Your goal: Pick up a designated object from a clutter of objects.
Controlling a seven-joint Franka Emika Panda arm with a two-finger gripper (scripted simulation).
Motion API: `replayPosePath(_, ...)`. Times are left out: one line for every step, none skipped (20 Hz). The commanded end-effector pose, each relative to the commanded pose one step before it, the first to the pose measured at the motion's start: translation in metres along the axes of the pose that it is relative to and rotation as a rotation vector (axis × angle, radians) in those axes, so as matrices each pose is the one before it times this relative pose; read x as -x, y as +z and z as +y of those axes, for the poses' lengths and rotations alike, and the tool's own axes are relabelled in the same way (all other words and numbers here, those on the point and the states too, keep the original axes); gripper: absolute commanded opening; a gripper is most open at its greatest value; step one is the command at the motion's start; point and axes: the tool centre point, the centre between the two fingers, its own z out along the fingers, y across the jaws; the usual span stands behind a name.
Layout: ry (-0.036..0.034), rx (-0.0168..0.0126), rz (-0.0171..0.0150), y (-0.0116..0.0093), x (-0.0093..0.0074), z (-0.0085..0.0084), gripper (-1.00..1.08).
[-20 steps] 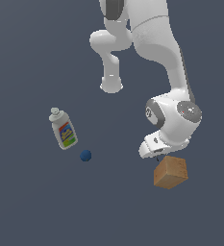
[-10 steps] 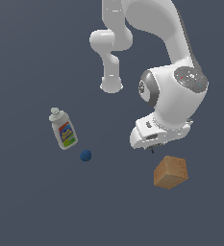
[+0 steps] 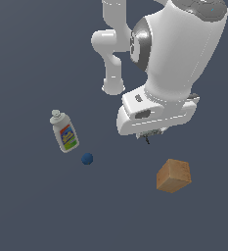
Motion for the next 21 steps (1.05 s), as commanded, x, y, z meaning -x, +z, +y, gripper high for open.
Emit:
replayPosePath(-0.00055,-0.00039,-0.00054,-0.0273,0.00049,0.0134,-1.0)
replayPosePath(0.0,0.0,0.0,-0.00993,-0.00015,0.00499,-1.0)
replayPosePath(0.0,0.0,0.0,-0.00929,-0.00018,0.00468,-1.0)
replayPosePath(0.0,0.0,0.0,-0.00864,-0.0002,0.00437,-1.0)
replayPosePath(0.00041,0.00027,0.00002,-0.00803,-0.0002,0.00423,-1.0)
replayPosePath(0.0,0.0,0.0,-0.00738,-0.00027,0.00376,-1.0)
replayPosePath(0.0,0.0,0.0,-0.00677,-0.0003,0.00346,-1.0)
replayPosePath(0.00027,0.0004,-0.00004,-0.00619,-0.00033,0.0032,-1.0)
replayPosePath(0.0,0.0,0.0,-0.00563,-0.00034,0.0029,-1.0)
replayPosePath(0.0,0.0,0.0,-0.00509,-0.00033,0.00263,-1.0)
replayPosePath(0.00028,0.0004,-0.00005,-0.00455,-0.00031,0.00238,-1.0)
replayPosePath(0.0,0.0,0.0,-0.00401,-0.0003,0.00208,-1.0)
replayPosePath(0.0,0.0,0.0,-0.00348,-0.00029,0.00181,-1.0)
replayPosePath(0.00028,0.00039,-0.00005,-0.00296,-0.00028,0.00157,-1.0)
replayPosePath(0.0,0.0,0.0,-0.00245,-0.00028,0.00128,-1.0)
replayPosePath(0.0,0.0,0.0,-0.00195,-0.00028,0.00103,-1.0)
replayPosePath(0.0,0.0,0.0,-0.00148,-0.00028,0.00079,-1.0)
replayPosePath(0.0,0.0,0.0,-0.00104,-0.00026,0.00056,-1.0)
replayPosePath(0.0,0.0,0.0,-0.00064,-0.00023,0.00035,-1.0)
replayPosePath(0.0,0.0,0.0,-0.00032,-0.00017,0.00018,-1.0)
replayPosePath(0.0,0.0,0.0,-0.00009,-0.00006,0.00005,-1.0)
